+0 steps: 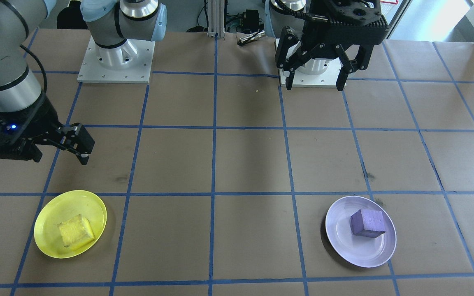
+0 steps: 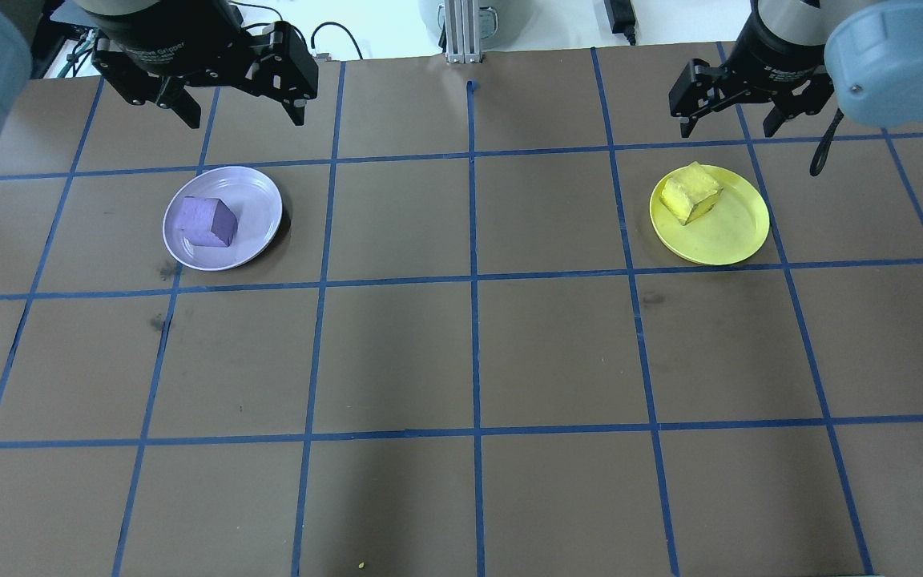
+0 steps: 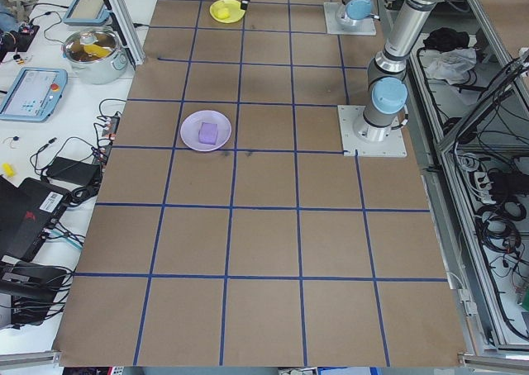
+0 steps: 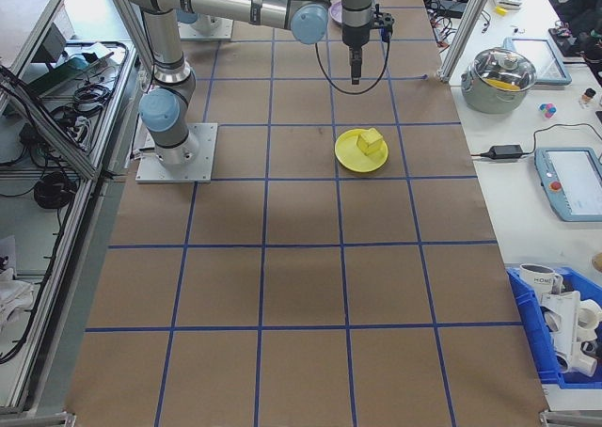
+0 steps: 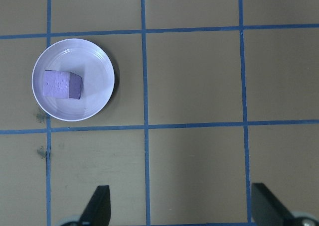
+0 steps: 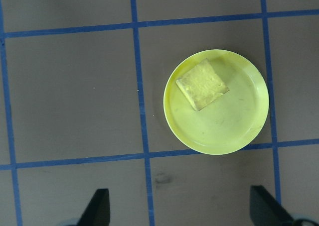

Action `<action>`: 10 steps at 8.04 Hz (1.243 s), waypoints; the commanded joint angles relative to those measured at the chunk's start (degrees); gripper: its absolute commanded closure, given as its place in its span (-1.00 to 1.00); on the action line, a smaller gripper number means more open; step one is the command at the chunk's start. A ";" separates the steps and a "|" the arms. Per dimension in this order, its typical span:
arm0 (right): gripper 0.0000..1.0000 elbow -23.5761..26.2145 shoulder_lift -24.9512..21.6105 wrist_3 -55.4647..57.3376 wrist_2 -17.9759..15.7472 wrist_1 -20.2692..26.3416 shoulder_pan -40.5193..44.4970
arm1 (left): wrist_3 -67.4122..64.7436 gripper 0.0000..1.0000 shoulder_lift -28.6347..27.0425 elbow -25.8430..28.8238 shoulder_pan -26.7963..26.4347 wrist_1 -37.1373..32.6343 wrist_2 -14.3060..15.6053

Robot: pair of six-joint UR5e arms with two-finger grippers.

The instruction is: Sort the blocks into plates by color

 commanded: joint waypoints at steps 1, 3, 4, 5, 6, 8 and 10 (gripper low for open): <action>-1.00 0.11 -2.74 5.08 -0.11 0.63 6.79 | 0.00 -1.00 0.02 0.01 0.00 -0.05 -0.08; -1.00 0.11 -3.45 4.21 -0.11 4.22 7.25 | 0.00 -1.00 0.02 0.01 0.00 -0.05 0.00; -1.00 0.11 -2.92 3.85 -0.72 4.41 7.25 | 0.00 -1.00 0.11 -0.08 0.00 -0.13 0.00; -1.00 0.11 -2.75 4.37 -0.90 5.54 7.25 | 0.09 -1.00 0.37 -0.08 0.09 -0.22 0.00; -1.00 0.11 -3.09 4.73 -1.08 5.99 7.25 | 0.00 -1.00 0.46 -0.08 0.00 -0.22 0.00; -1.00 0.02 -3.44 4.64 0.15 5.03 7.16 | 0.00 -1.00 0.55 -0.08 0.09 -0.31 0.00; -1.00 0.02 -3.45 4.47 -0.72 4.94 7.16 | 0.00 -1.00 0.55 -0.08 0.09 -0.31 0.00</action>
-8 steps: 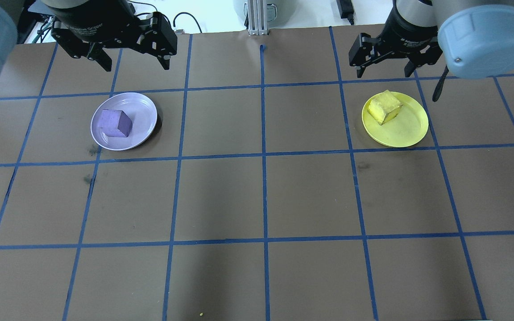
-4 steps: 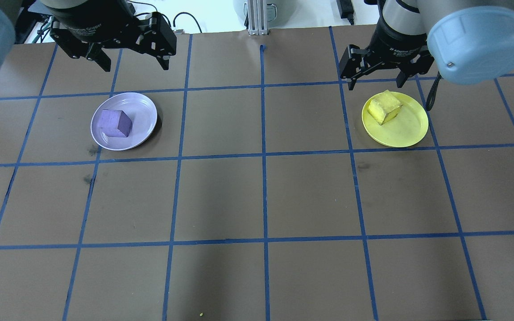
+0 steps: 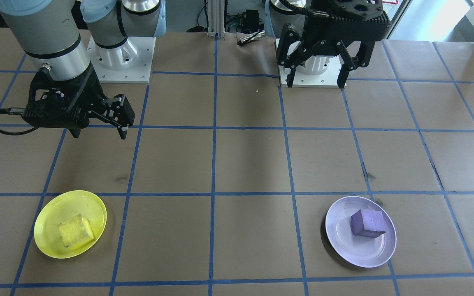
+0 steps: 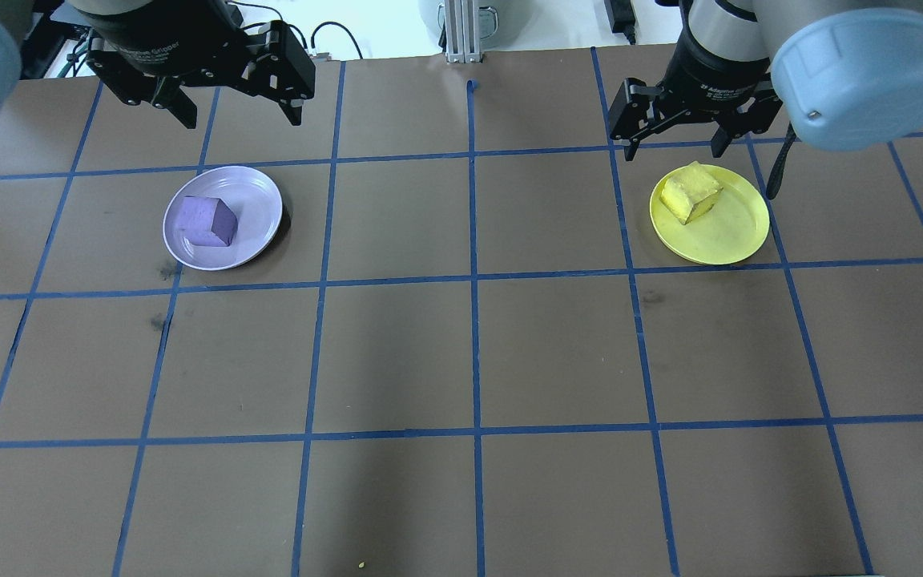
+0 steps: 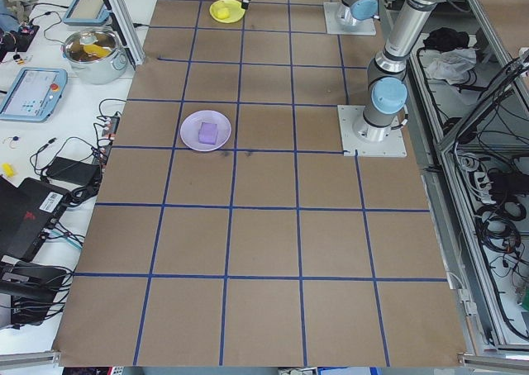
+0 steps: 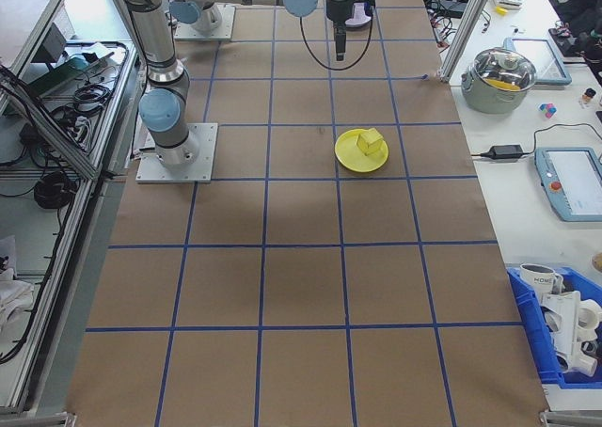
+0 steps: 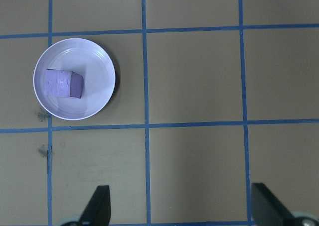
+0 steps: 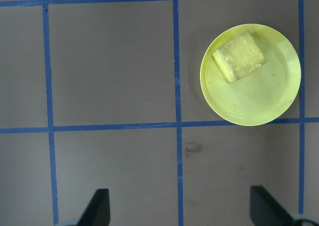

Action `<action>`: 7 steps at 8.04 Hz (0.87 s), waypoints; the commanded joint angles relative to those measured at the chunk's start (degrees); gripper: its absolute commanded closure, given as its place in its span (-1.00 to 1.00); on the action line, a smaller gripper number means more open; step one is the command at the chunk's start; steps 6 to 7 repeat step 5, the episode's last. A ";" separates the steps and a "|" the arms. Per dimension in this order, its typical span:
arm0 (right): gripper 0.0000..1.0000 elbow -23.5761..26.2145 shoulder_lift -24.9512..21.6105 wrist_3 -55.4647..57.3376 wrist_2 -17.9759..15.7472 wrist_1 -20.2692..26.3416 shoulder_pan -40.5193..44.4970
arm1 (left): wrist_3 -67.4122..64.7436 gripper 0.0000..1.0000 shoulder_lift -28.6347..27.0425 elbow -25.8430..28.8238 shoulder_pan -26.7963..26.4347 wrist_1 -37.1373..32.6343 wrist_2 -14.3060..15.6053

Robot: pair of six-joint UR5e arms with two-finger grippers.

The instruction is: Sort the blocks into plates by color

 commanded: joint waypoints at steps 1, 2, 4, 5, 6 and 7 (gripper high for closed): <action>-1.00 -0.03 -0.46 -0.16 -0.29 -0.11 -0.01 | -0.03 -1.00 0.03 0.00 0.01 -0.01 -0.09; -1.00 0.06 -0.46 -0.16 -0.63 -0.11 -0.01 | -0.03 -1.00 0.03 0.00 0.01 -0.01 -0.09; -1.00 -0.03 -0.81 -0.16 -0.46 -0.11 -0.01 | -0.03 -1.00 0.03 0.00 0.10 -0.01 0.00; -1.00 0.06 -0.82 -0.16 -0.46 -0.11 -0.01 | 0.05 -1.00 -0.05 0.00 0.10 -0.10 -0.09; -1.00 0.06 -0.82 -0.16 -0.46 -0.11 -0.01 | 0.05 -1.00 -0.05 0.00 0.10 -0.10 -0.09; -1.00 0.06 -0.82 -0.16 -0.46 -0.11 -0.01 | 0.05 -1.00 -0.05 0.00 0.10 -0.10 -0.09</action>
